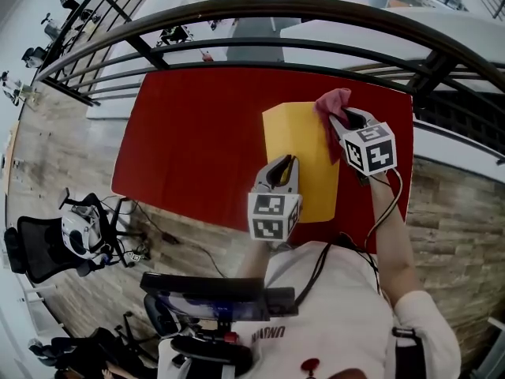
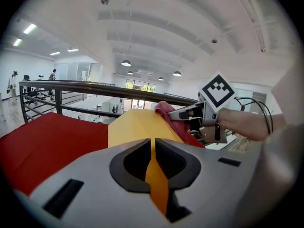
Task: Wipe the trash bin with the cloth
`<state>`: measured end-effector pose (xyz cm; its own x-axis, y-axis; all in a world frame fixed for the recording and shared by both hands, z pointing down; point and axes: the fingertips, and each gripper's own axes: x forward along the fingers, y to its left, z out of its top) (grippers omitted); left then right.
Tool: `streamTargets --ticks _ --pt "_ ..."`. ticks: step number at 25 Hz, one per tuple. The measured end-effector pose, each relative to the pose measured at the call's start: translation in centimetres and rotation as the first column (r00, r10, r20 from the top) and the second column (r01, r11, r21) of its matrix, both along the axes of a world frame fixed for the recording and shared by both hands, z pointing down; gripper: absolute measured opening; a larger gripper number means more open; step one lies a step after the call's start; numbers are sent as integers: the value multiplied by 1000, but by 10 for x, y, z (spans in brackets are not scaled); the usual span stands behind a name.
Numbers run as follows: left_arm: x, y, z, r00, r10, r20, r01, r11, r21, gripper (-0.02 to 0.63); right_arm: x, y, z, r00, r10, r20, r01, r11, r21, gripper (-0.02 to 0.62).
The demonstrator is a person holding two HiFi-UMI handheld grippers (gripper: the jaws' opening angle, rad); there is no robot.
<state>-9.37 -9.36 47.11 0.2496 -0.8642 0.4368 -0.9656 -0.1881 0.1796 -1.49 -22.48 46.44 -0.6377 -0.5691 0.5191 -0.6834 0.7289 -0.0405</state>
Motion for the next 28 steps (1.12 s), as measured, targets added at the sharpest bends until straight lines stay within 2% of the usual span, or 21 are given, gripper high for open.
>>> streamTargets --ticks 7,15,28 --pt "4 -2 -5 999 12 36 -14 999 51 15 -1 0 1 1000 -13 12 13 1000 -10 97" --pt "7 -2 -4 999 13 45 -15 999 49 12 1 7 2 1000 -27 15 27 1000 -9 97" --pt "3 -3 1 1000 -3 18 2 999 53 11 9 74 17 992 -122 -9 122 992 -25 97"
